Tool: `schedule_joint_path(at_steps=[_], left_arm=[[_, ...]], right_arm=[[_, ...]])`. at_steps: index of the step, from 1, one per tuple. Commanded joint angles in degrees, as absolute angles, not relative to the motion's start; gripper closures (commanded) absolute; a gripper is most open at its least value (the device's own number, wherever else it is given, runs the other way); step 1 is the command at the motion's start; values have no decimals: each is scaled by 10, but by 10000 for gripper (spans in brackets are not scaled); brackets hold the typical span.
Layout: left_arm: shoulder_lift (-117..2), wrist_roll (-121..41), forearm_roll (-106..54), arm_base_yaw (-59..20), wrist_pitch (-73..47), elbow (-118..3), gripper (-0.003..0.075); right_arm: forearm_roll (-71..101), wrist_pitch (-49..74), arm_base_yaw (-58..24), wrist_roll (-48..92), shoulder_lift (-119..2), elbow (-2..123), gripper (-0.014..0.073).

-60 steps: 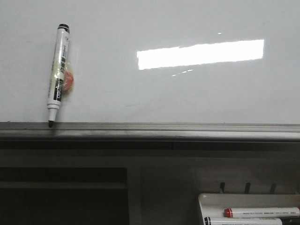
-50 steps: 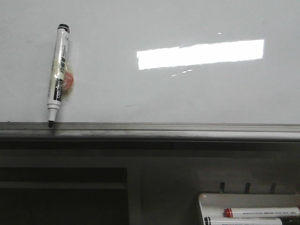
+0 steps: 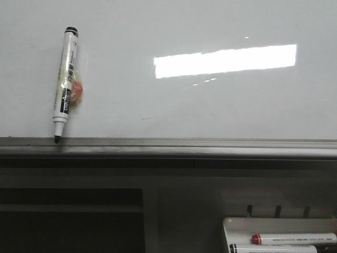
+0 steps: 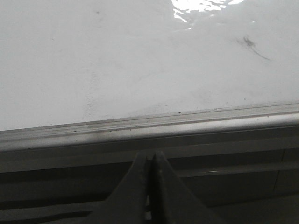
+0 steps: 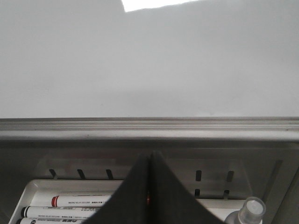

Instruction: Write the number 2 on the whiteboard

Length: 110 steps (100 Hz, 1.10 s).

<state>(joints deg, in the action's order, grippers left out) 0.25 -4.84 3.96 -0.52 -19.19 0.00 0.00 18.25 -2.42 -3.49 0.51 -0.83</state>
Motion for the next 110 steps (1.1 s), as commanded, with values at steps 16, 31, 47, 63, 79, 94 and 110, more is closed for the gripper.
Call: schedule_joint_path(at_steps=[16, 31, 47, 63, 79, 94, 110], left_arm=[[18, -44, 41, -4, -161, 7, 741], [18, -44, 6, -5, -117, 7, 741], [18, -44, -75, -5, 24, 7, 741], [18, -44, -75, -5, 69, 7, 741], [18, -44, -75, -5, 68, 7, 741], [18, -44, -75, -5, 67, 7, 741], [18, -40, -116, -5, 67, 6, 741]], right_arm=[[-6, 175, -21, -30, 17, -22, 665], [0, 152, -21, -30, 17, -22, 664], [10, 83, -21, -30, 17, -22, 665], [10, 20, -21, -30, 17, -22, 665], [11, -7, -21, -30, 17, -22, 665], [11, -38, -21, -30, 17, -22, 664], [11, -56, -21, -31, 17, -22, 664]])
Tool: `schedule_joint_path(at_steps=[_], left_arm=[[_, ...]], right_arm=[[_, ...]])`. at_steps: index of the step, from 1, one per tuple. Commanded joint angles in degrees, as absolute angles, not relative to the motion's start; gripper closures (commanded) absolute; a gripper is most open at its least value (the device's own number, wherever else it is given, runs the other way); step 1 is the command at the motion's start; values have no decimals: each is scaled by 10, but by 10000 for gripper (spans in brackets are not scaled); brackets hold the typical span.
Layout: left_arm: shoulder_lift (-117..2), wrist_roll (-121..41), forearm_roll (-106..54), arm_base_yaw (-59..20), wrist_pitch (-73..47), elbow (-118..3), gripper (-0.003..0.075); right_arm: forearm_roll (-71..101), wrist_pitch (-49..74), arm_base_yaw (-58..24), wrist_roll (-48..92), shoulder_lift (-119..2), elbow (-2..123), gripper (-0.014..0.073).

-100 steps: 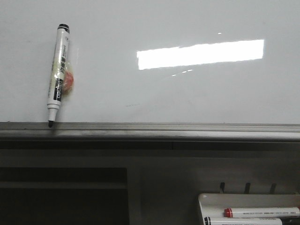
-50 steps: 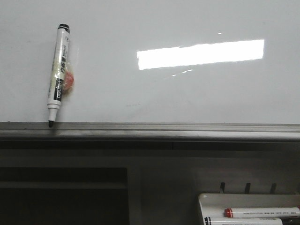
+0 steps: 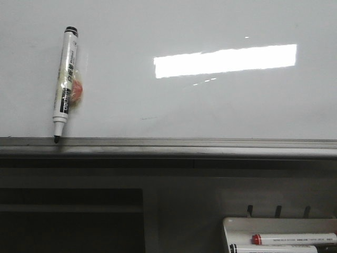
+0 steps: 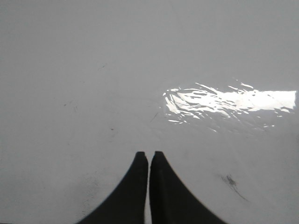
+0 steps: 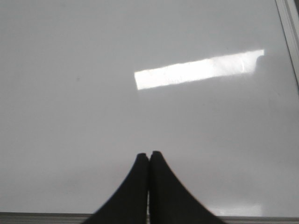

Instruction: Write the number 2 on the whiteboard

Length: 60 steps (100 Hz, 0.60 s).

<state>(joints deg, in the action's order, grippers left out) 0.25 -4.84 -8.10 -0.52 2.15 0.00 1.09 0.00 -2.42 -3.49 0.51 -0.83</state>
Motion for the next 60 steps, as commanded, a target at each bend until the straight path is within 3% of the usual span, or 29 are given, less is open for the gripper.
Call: schedule_joint_path(at_steps=[1, 30, 60], left_arm=[[17, -40, -125, -5, 65, 6, 741], [-73, -40, -75, -5, -91, -114, 741], [-218, -41, -64, -5, -126, -206, 740]], right_arm=[[11, -56, -21, -31, 17, -22, 664], [47, 81, -24, -33, -2, 77, 664], [67, 340, -24, -33, -173, 238, 660]])
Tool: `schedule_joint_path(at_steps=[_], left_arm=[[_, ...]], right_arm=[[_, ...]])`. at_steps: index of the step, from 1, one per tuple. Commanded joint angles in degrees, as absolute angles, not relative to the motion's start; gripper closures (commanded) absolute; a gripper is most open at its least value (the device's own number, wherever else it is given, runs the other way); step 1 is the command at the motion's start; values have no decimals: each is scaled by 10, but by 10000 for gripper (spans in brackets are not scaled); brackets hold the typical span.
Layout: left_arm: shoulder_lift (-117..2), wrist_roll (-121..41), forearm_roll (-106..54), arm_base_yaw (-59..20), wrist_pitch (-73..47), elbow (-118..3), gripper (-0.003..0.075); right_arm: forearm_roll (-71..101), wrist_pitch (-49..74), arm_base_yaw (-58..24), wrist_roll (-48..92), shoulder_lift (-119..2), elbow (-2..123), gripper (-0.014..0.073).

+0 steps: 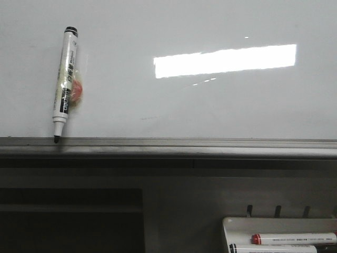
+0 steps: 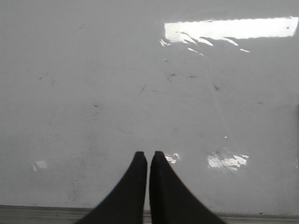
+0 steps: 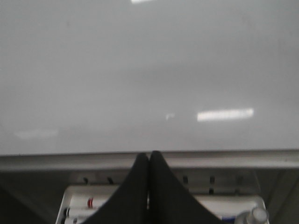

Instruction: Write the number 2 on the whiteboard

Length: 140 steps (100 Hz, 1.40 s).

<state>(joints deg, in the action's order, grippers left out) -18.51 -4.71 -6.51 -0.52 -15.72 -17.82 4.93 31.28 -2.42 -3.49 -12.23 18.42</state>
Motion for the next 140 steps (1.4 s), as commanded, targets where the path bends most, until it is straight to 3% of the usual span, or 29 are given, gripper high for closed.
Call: schedule_joint_path(at_steps=[1, 8, 12, 27, 35, 43, 58, 70, 81, 95, 114, 140], left_arm=[[-222, -41, -64, -5, -125, -206, 740], [-236, -41, -70, -9, -119, -206, 719], [-242, -41, -80, -12, -116, -206, 669], [-271, -42, -87, -15, -91, -204, 322], [-291, -41, -91, -15, -40, -200, 217], [-315, -41, -95, -15, -5, -199, 241], [-337, -43, -95, -57, 16, -203, 363], [-337, -44, -85, -148, 55, -203, 354], [-345, -44, -86, -241, 88, -203, 296], [-382, -44, -125, -323, 101, -203, 294], [-461, -44, -162, -388, 168, -203, 294], [-578, -37, -218, -417, 226, -204, 294]], right_arm=[[70, 340, -24, -33, -179, 239, 660], [95, 337, -24, -33, -201, 249, 660], [101, 334, -24, -33, -208, 250, 660], [100, 331, -24, -33, -225, 250, 660], [101, 329, -24, -33, -228, 250, 660], [103, 339, -24, -33, -228, 250, 660], [103, 348, -24, -33, -228, 250, 660], [101, 354, -24, -31, -228, 250, 662], [100, 358, -24, -24, -228, 250, 664], [100, 365, -24, -24, -228, 250, 664], [99, 365, -24, -24, -228, 250, 664], [99, 364, -24, -24, -228, 250, 664]])
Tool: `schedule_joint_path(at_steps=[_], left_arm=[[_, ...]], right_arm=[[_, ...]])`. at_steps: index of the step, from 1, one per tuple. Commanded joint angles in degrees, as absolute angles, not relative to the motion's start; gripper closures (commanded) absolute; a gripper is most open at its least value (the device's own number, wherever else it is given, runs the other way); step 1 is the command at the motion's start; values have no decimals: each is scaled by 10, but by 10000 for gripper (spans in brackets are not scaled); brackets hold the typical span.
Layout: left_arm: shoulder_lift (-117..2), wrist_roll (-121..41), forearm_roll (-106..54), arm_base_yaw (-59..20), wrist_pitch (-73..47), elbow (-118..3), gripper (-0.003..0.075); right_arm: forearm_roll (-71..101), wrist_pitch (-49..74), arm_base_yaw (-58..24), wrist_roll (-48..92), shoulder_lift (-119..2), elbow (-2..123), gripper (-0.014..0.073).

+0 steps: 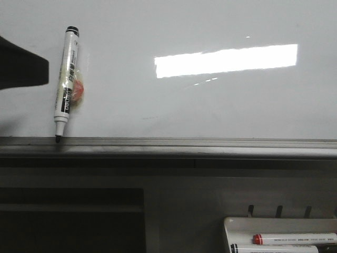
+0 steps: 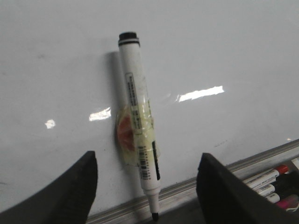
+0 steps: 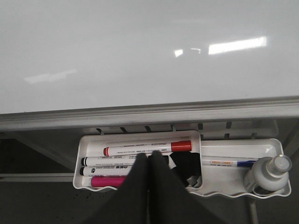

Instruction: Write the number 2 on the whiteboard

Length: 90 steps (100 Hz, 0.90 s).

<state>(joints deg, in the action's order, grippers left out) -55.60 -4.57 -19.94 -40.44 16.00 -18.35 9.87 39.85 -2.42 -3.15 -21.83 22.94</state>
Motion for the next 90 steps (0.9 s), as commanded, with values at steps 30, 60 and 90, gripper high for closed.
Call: schedule_joint_path(at_steps=[30, 60, 90], left_arm=[[-654, -37, -257, -443, 258, -212, 295], [-685, -37, -261, -443, 305, -212, 300], [-709, -25, -261, -445, 317, -212, 300]], right_arm=[[99, 364, -24, -24, -228, 250, 664], [99, 362, -52, -24, -228, 250, 664], [99, 362, -60, -24, -228, 250, 664]])
